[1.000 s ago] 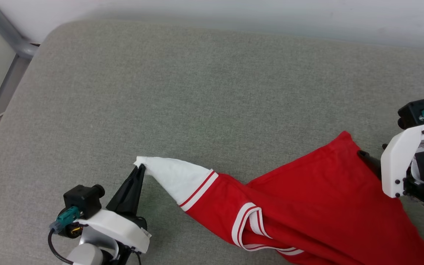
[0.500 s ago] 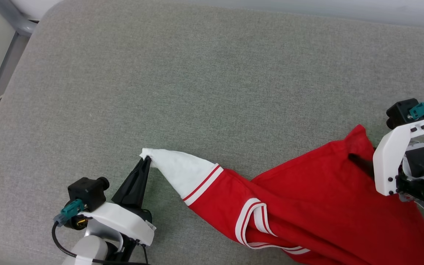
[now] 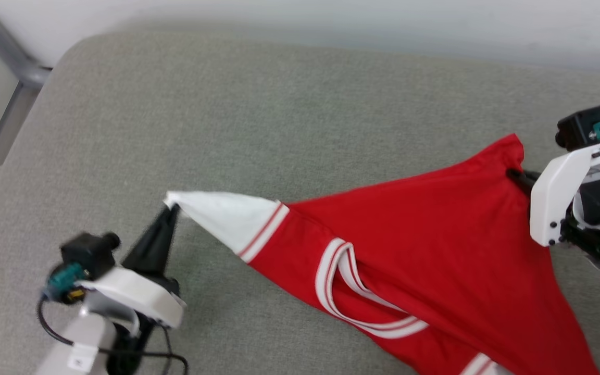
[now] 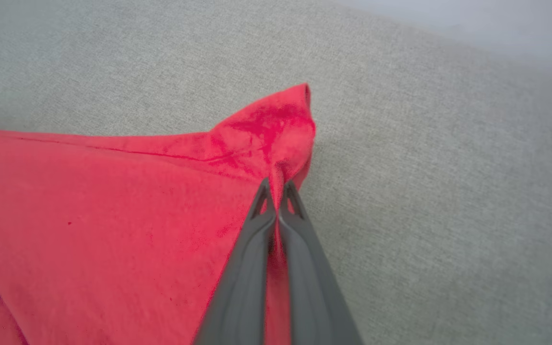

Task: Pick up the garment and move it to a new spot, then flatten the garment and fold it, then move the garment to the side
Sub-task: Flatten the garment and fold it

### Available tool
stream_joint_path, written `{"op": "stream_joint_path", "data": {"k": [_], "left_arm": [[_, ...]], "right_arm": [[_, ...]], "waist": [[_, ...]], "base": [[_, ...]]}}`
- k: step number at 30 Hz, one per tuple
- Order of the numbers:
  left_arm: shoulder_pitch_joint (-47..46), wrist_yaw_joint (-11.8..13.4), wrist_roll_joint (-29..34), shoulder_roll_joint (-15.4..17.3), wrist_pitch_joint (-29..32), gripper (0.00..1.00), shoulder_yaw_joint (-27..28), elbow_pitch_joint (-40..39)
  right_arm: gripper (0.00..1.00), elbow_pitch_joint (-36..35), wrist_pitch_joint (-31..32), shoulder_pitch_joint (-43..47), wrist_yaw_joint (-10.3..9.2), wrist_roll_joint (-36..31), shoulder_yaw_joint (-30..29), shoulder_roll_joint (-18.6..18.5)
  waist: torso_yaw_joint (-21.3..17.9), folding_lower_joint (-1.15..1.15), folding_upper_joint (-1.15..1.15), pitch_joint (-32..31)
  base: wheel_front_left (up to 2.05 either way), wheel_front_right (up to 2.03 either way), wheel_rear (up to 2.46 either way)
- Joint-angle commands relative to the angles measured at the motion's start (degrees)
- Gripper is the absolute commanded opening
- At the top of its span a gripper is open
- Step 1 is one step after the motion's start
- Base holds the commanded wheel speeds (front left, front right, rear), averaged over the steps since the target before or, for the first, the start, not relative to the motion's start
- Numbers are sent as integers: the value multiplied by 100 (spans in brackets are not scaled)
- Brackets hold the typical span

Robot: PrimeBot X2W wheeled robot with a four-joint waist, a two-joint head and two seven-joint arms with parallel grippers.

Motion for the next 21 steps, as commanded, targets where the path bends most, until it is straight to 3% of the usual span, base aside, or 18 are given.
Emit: {"op": "stream_joint_path", "data": {"k": [1, 9, 21], "left_arm": [[-232, 37, 60, 164, 31, 0, 91, -16], [-1365, 30, 68, 739, 595, 0, 350, 39], [-3816, -113, 113, 1149, 1055, 0, 365, 1032]], "right_arm": [[0, 43, -113, -153, -6, -45, -60, 86], [0, 362, -498, -860, -8, -421, -234, 352], [0, 1078, -1254, -2716, -9, -1274, -751, 898]], "waist": [[-181, -1, 0, -219], [-536, -1, 0, -514], [-880, -1, 0, -134]], "base": [[0, 0, 0], [0, 0, 0], [0, 0, 0]]}}
